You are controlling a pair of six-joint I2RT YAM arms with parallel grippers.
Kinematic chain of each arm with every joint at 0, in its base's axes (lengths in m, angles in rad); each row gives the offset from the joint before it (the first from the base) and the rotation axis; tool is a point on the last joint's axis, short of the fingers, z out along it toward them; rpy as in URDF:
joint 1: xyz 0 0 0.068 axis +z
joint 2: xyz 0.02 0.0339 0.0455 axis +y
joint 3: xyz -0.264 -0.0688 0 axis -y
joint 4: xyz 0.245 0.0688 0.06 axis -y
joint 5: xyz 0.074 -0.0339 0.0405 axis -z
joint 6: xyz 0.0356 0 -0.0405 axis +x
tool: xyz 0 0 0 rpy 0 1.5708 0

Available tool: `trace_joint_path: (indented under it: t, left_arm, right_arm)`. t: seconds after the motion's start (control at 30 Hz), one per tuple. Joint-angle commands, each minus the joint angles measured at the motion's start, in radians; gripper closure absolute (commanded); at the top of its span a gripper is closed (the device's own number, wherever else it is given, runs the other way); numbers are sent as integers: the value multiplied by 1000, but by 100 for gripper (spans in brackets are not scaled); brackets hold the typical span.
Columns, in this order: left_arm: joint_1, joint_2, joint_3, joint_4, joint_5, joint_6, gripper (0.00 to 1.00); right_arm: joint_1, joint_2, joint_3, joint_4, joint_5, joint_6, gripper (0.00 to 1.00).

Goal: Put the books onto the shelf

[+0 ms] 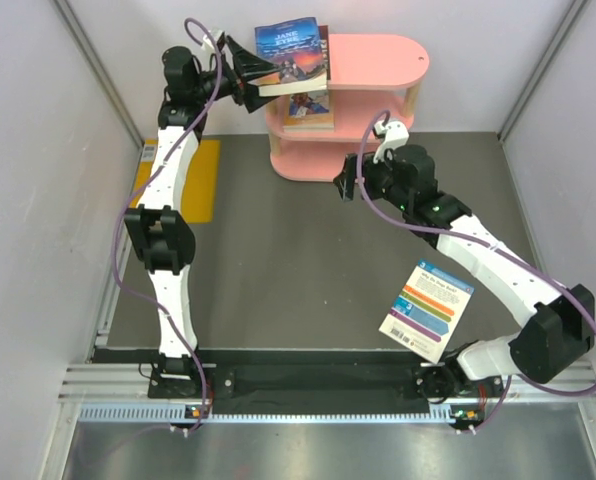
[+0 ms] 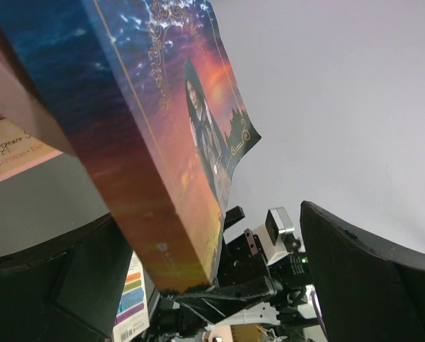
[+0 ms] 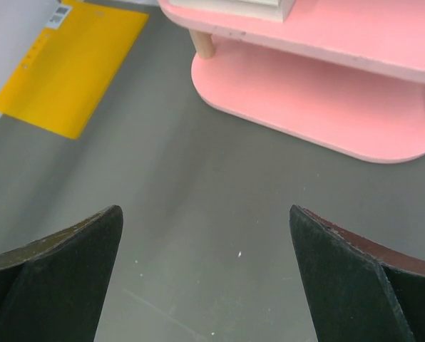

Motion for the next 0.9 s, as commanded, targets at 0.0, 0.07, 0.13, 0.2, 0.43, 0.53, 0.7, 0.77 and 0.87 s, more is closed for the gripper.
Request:
trace_joint_path:
  t: [0.0, 0.07, 0.13, 0.2, 0.43, 0.53, 0.7, 0.77, 0.87]
  left_arm:
    - [39, -16, 41, 11, 74, 6, 1]
    - [57, -16, 46, 12, 78, 4, 1]
    - [68, -26, 45, 12, 78, 4, 1]
    - [71, -29, 43, 11, 96, 10, 1]
    - [70, -118, -53, -253, 68, 269, 1]
    - [95, -176, -92, -367, -7, 437, 1]
    - [122, -295, -253, -194, -43, 426, 16]
    - [131, -307, -273, -104, -26, 373, 36]
    - [134, -281, -268, 36, 26, 264, 60]
  right_arm:
    - [15, -33, -22, 55, -18, 9, 0]
    - [15, -33, -31, 62, -22, 13, 0]
    - [15, -30, -43, 68, -24, 19, 0]
    - [15, -33, -60, 75, -50, 26, 0]
    - [15, -32, -94, 100, -64, 47, 0]
    - [15, -32, -106, 101, -68, 49, 0]
    - [15, -38, -141, 103, -70, 52, 0]
    - [16, -42, -169, 114, -73, 59, 0]
    - [15, -44, -206, 131, -84, 75, 0]
